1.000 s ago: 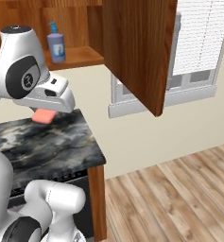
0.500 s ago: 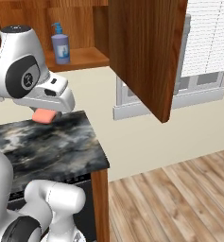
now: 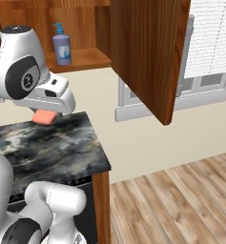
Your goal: Pick up the bar soap and soap dispenser from the sink, and place them back in the cabinet, and close the cabinet door.
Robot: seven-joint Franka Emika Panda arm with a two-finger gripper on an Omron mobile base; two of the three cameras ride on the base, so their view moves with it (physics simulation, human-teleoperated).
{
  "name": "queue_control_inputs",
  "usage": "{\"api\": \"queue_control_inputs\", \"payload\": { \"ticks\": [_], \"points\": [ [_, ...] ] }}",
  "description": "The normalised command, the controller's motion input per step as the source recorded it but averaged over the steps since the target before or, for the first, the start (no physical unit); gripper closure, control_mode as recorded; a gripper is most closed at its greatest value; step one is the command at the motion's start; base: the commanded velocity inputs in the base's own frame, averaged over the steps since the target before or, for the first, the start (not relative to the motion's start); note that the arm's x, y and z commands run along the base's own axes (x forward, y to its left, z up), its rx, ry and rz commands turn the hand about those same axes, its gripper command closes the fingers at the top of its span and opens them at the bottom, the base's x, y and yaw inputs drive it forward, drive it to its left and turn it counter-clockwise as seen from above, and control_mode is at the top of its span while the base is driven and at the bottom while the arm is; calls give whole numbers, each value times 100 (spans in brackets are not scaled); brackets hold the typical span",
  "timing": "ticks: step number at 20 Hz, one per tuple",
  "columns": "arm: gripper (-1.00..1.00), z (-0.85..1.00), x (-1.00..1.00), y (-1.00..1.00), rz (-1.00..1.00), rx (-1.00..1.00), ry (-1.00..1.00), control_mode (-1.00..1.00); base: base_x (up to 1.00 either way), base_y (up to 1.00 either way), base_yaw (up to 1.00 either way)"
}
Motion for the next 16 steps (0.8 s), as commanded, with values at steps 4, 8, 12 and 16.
{"api": "queue_control_inputs", "payload": {
  "ticks": [4, 8, 12, 16],
  "points": [
    [100, 0, 0, 0, 0, 0, 0, 100, 44, -1, 1],
    [100, 0, 0, 0, 0, 0, 0, 100, 38, 0, 0],
    [100, 0, 0, 0, 0, 0, 0, 100, 3, 0, 0],
    [100, 0, 0, 0, 0, 0, 0, 100, 0, 0, 0]
  ]
}}
